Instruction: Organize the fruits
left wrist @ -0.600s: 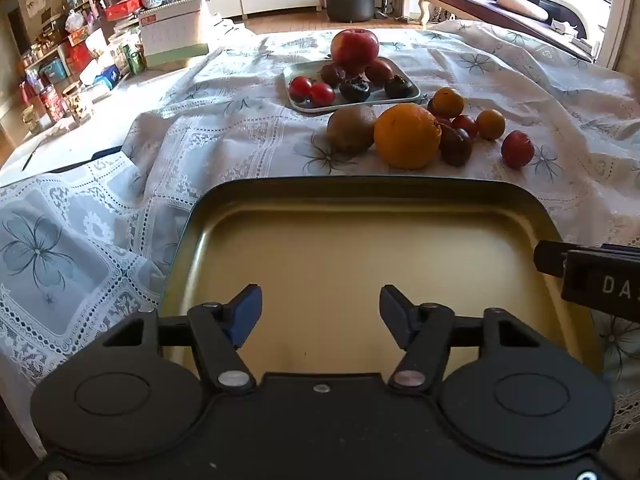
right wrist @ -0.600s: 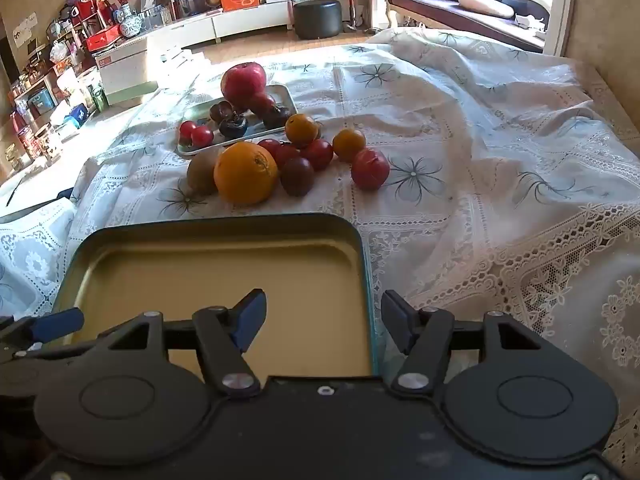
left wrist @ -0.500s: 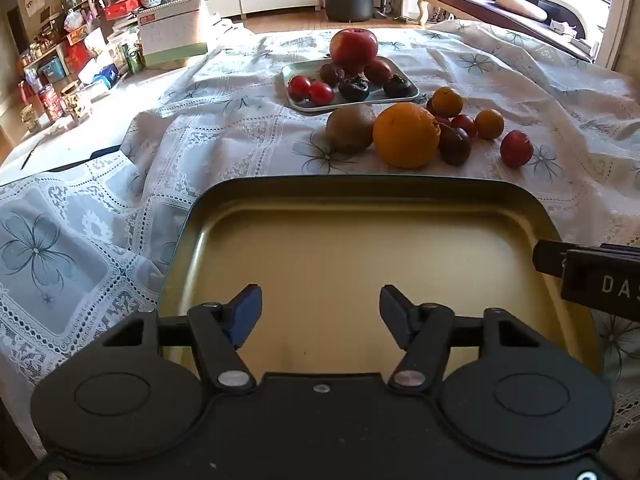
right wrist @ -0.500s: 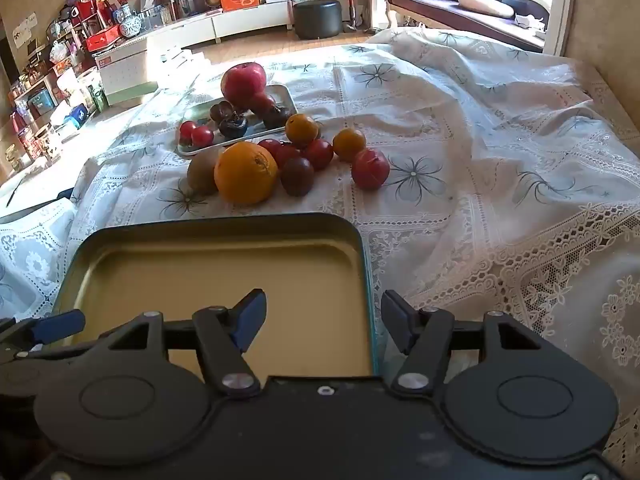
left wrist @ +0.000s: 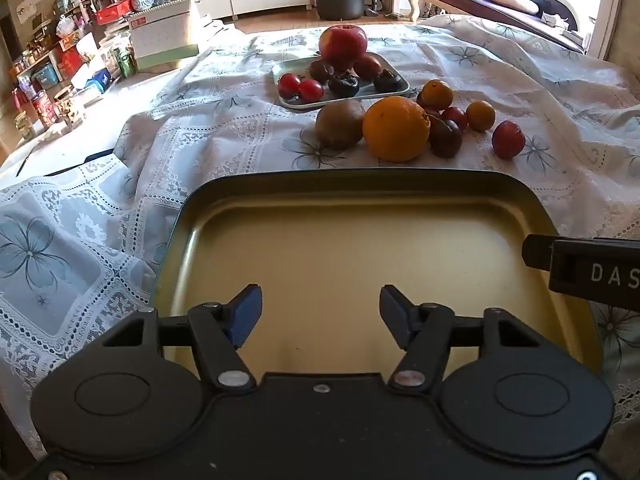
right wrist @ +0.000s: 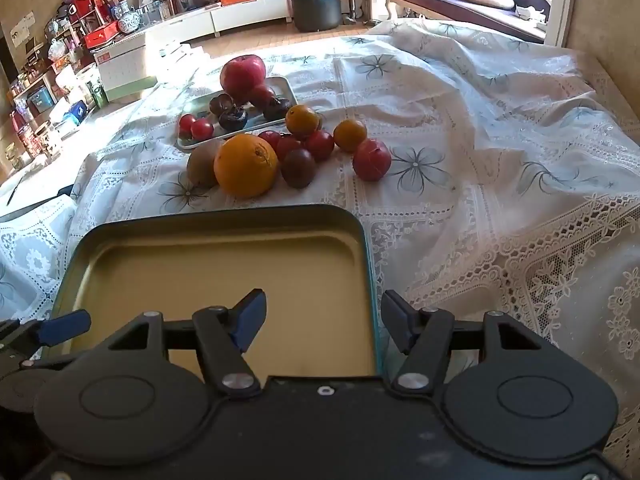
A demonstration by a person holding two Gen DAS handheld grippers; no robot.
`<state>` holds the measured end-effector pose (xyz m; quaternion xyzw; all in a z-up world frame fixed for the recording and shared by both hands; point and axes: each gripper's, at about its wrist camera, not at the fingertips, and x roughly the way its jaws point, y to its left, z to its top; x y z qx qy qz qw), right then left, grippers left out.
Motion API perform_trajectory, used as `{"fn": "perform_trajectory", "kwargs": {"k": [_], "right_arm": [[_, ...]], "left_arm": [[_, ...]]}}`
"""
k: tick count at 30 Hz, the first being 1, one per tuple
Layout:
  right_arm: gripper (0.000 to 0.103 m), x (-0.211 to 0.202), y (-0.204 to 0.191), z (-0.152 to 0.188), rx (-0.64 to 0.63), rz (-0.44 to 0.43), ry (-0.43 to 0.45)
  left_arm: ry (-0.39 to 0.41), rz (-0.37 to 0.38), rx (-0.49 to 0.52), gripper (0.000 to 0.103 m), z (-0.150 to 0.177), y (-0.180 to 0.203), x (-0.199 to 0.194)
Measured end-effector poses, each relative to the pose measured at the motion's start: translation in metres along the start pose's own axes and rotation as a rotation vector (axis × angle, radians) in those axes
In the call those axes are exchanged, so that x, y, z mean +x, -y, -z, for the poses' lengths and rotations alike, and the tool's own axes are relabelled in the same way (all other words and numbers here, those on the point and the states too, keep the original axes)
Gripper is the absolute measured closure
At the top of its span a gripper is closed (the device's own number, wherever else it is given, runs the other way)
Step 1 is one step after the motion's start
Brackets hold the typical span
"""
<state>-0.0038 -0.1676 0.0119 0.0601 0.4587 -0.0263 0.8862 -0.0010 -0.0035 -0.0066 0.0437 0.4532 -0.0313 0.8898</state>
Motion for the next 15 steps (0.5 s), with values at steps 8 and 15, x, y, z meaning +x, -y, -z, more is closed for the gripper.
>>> {"fn": "perform_trajectory", "kwargs": {"k": [8,15], "right_arm": [[0.038,0.0001,-0.0007,0.0004,0.002,-0.003,-0.006],[0.038,0.0015,-0.0012,0.0012,0.007,-0.006,-0.016]], "left_arm": [[-0.013,0.008,-0.009,0.036,0.0004,-0.0021,0.0028],[-0.012,0.004,-0.012,0.036,0.0012,-0.0021,0.0026]]}}
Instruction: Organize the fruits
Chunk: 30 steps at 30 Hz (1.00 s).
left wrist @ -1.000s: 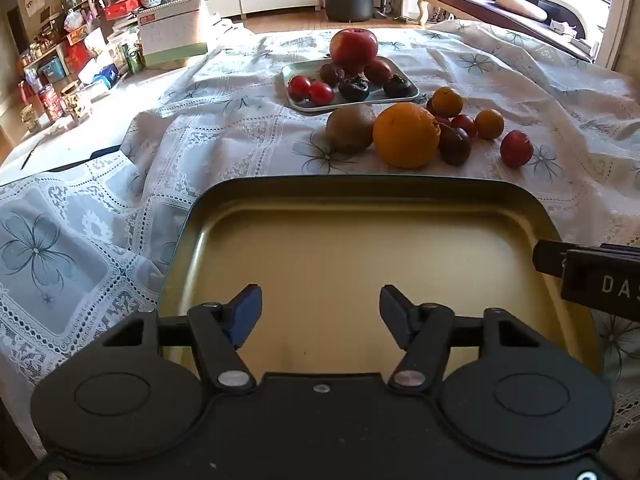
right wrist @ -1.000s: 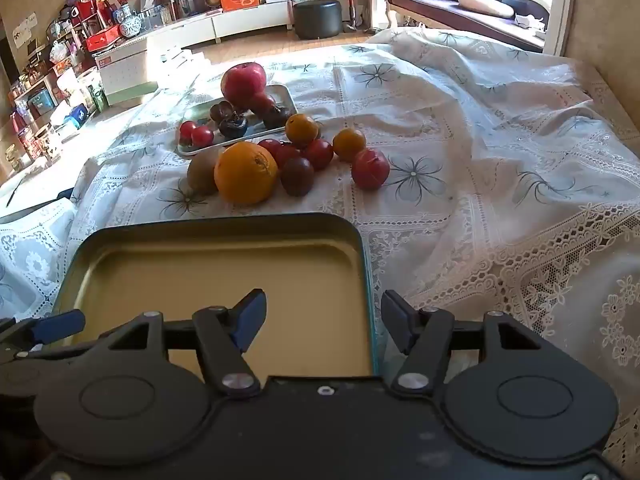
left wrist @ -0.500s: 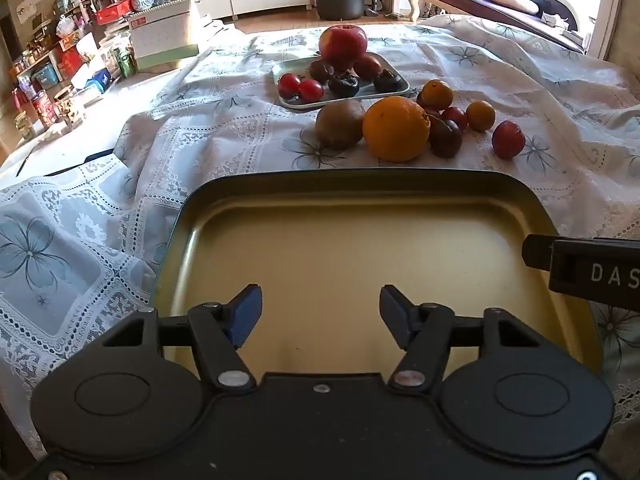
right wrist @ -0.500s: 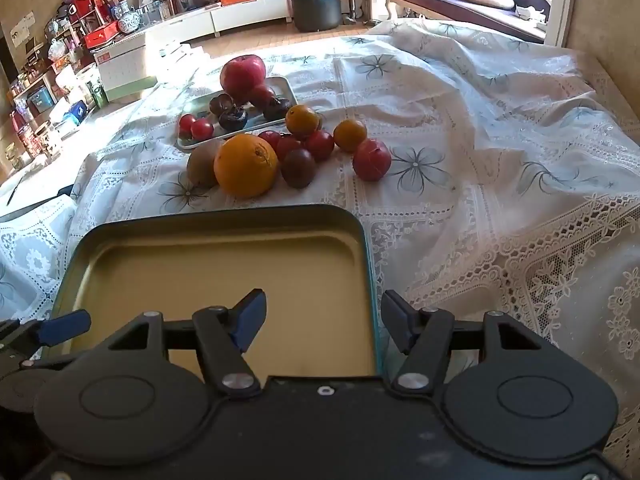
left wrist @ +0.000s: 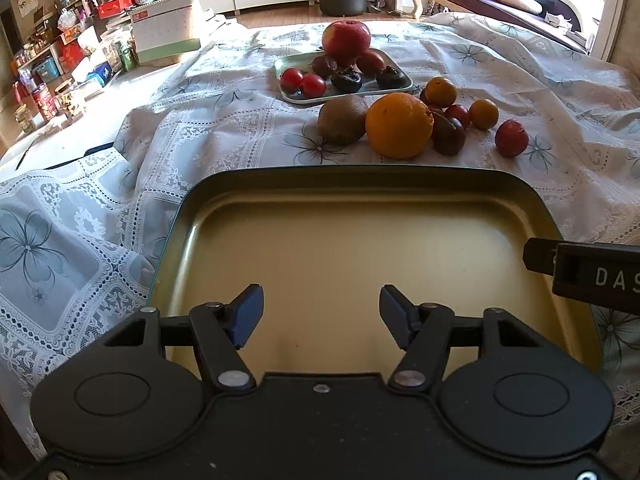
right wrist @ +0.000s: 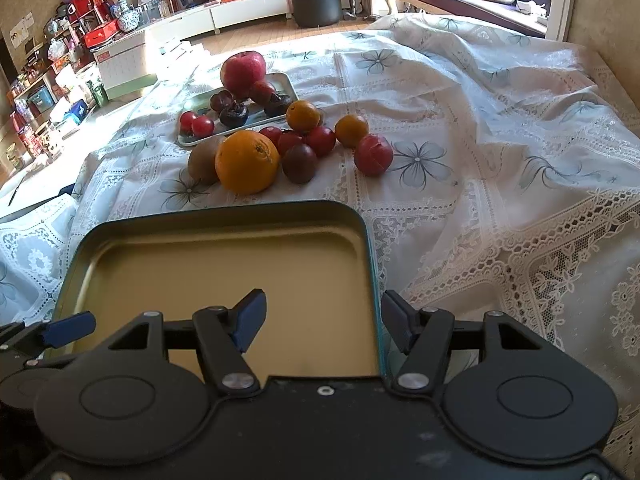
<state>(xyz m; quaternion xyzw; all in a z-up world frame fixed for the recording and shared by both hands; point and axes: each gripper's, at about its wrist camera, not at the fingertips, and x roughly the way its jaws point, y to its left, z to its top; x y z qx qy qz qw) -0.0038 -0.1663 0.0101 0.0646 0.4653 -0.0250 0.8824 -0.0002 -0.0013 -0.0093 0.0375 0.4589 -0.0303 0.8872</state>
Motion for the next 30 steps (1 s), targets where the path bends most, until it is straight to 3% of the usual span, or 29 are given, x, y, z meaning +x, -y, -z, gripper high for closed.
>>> {"fn": "perform_trajectory", "kwargs": {"k": [30], "right_arm": [[0.038,0.0033,-0.0002,-0.0006,0.008,-0.023,-0.042]], "left_arm": [[-0.017,0.014,0.000,0.037,0.0002,0.0007,0.0024]]}}
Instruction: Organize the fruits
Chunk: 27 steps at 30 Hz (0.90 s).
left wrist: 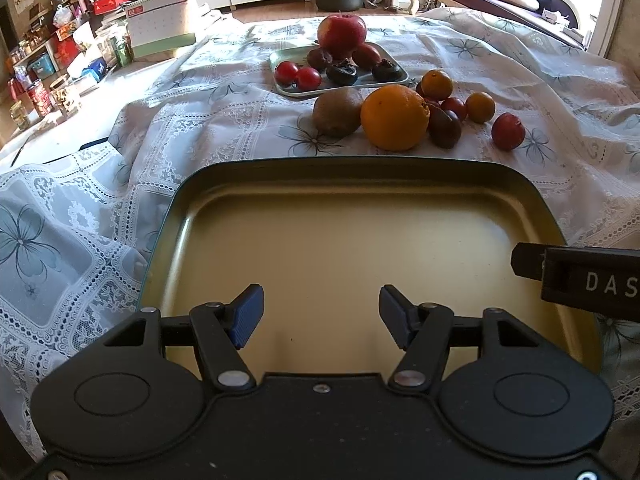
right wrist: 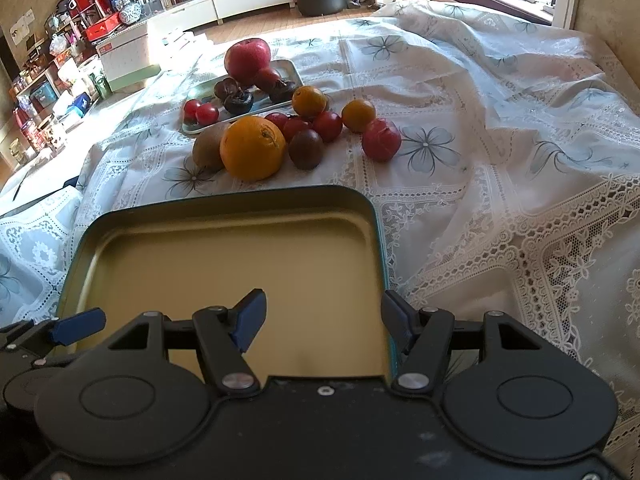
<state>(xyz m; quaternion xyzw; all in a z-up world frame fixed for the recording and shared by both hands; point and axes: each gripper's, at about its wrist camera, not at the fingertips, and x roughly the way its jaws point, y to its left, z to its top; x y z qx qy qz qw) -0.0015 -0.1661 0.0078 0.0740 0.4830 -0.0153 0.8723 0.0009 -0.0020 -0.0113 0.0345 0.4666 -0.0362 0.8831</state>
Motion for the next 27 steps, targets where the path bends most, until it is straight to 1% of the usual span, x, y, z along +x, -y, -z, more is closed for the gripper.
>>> {"fn": "perform_trajectory", "kwargs": {"k": [12,16,24,26,27], "right_arm": [[0.038,0.0018,-0.0014,0.0007,0.000,-0.006,-0.014],[0.039,0.0026,-0.0020,0.0011,-0.002,-0.008,-0.020],[0.039,0.0056,-0.0061,0.0045,-0.020,-0.013,-0.033],[0.039,0.0067,-0.0072,0.0054,-0.026,-0.019,-0.032],[0.039,0.0069,-0.0075,0.0059,-0.028,-0.026,-0.034]], "left_arm": [[0.004,-0.006,-0.007,0.037,0.0005,-0.0005,-0.0007],[0.009,-0.016,-0.021,0.037,0.0002,-0.0025,-0.0008],[0.005,-0.013,-0.040,0.037,-0.0010,-0.0060,-0.0002],[0.001,-0.005,-0.039,0.038,-0.0009,-0.0065,0.0002],[-0.002,-0.001,-0.039,0.040,-0.0011,-0.0068,0.0004]]}}
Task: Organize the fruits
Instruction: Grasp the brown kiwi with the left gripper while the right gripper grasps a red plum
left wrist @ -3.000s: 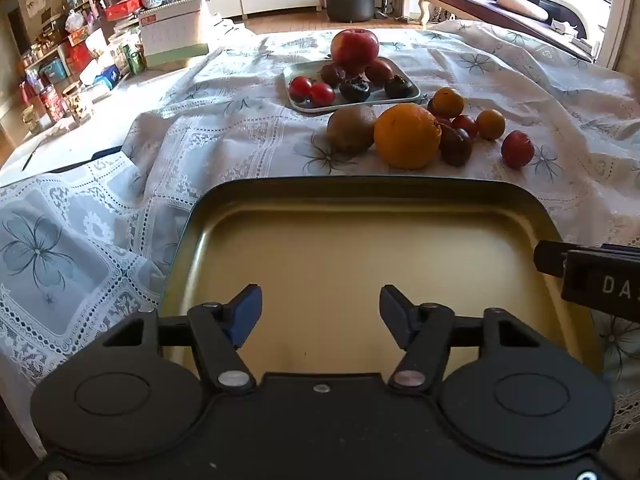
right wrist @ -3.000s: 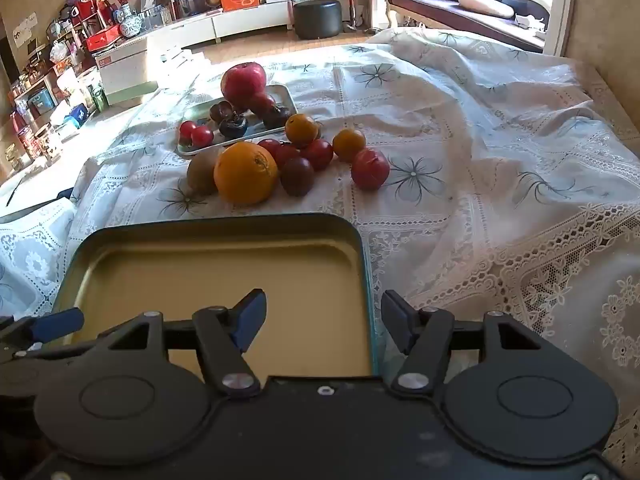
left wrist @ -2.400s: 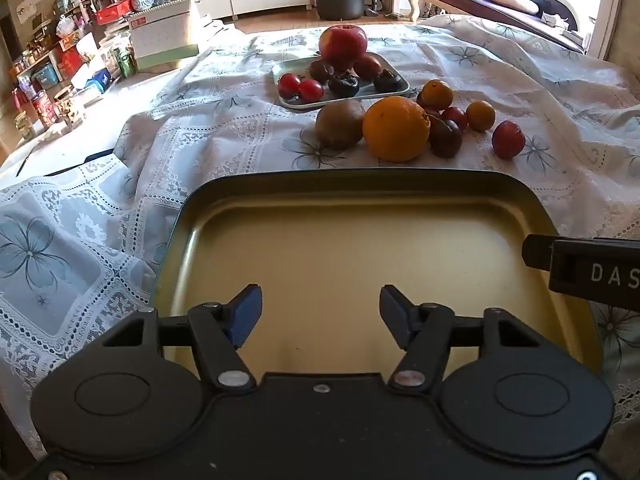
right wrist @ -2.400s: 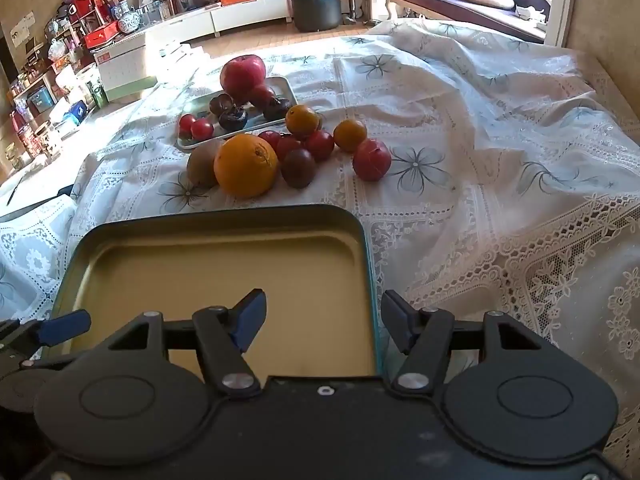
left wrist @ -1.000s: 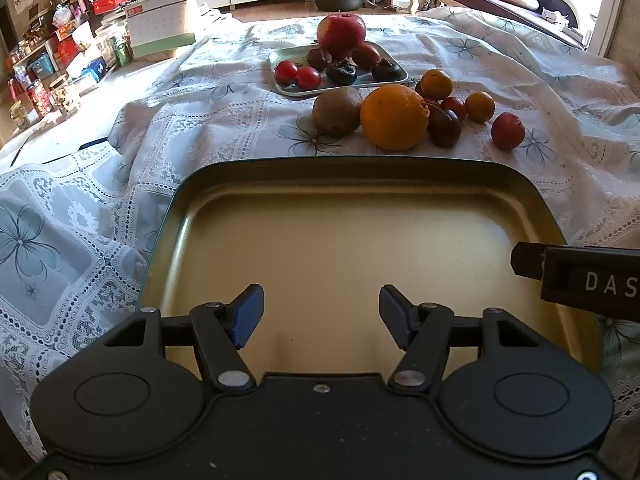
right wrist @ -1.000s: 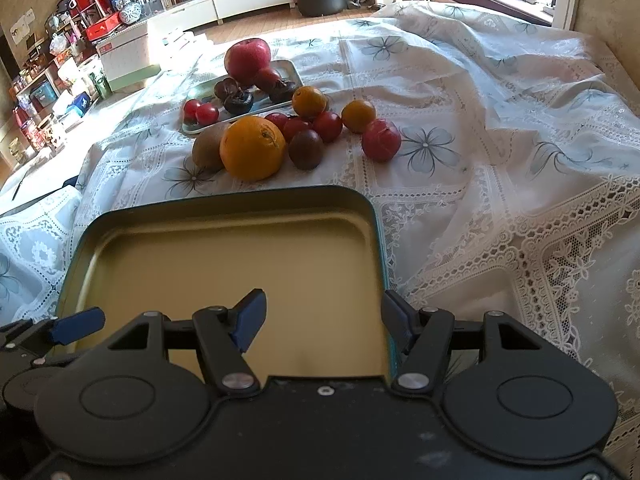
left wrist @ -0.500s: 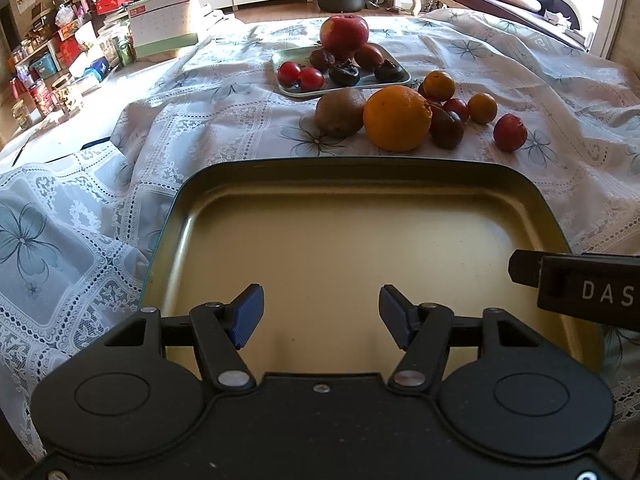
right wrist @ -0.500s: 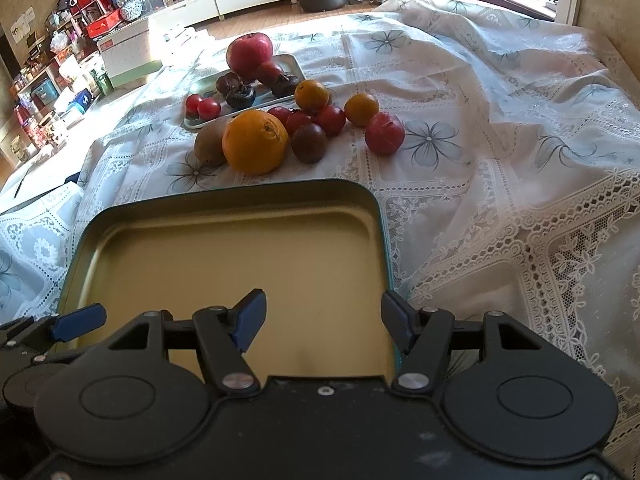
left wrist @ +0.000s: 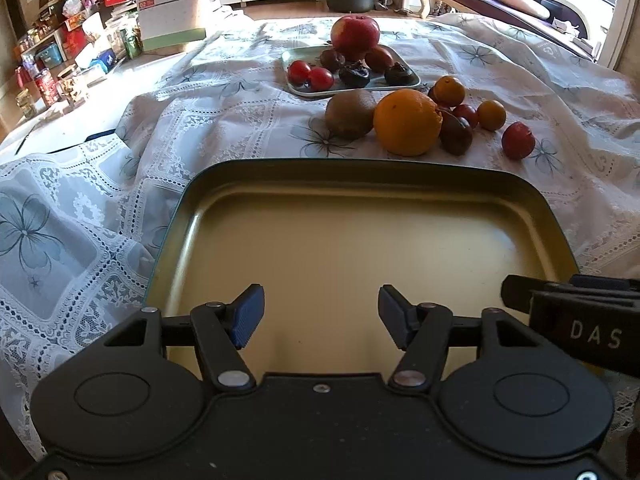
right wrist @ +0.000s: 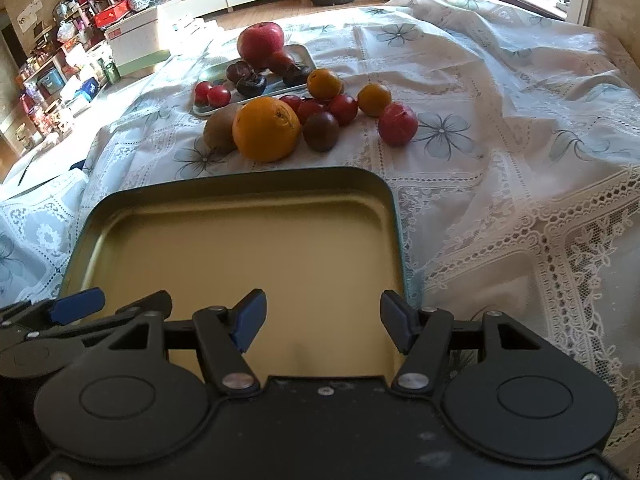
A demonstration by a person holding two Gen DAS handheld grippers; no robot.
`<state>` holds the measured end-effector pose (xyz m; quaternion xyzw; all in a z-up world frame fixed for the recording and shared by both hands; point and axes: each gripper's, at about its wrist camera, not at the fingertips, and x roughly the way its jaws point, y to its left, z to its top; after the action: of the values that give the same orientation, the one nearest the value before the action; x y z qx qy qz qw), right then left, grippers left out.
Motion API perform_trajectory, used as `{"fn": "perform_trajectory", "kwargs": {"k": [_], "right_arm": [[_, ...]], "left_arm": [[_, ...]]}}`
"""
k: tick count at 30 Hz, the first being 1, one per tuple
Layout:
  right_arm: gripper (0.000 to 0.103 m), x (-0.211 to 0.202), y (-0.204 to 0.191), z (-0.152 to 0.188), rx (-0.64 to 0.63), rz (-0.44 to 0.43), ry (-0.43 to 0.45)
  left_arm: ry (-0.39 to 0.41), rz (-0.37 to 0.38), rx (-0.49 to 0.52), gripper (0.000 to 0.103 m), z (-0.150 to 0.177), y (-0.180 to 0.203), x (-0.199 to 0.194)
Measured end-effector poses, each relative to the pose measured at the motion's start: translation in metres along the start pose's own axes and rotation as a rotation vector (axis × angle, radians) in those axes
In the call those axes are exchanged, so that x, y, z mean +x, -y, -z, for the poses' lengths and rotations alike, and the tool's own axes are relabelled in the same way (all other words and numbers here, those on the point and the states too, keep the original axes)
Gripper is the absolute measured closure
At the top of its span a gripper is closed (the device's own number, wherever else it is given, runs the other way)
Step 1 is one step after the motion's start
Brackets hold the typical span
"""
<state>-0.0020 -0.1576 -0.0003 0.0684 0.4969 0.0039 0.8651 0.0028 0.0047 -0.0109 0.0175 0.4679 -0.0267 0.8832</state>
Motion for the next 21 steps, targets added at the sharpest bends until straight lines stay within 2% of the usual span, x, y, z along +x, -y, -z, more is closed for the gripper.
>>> {"fn": "perform_trajectory", "kwargs": {"k": [5,10,12,16,18,21], "right_arm": [[0.039,0.004,-0.001,-0.004,-0.024,-0.025,-0.028],[0.039,0.003,0.002,-0.022,-0.031,-0.062,-0.013],[0.039,0.000,0.007,-0.035,-0.032,-0.059,0.022],[0.037,0.001,0.020,-0.070,-0.024,0.003,0.103],[0.037,0.008,0.031,-0.089,-0.014,0.005,0.108],[0.037,0.027,0.051,-0.116,0.046,-0.015,0.070]], "left_arm": [[-0.001,0.002,0.007,0.043,-0.002,-0.002,0.002],[-0.010,0.017,-0.006,0.043,-0.014,-0.010,0.007],[0.000,0.014,-0.001,0.044,-0.023,-0.012,0.008],[0.012,0.025,0.002,0.044,-0.047,-0.016,0.012],[0.013,0.033,0.002,0.044,-0.060,-0.016,0.015],[0.017,0.047,0.003,0.044,-0.078,-0.015,0.021]]}}
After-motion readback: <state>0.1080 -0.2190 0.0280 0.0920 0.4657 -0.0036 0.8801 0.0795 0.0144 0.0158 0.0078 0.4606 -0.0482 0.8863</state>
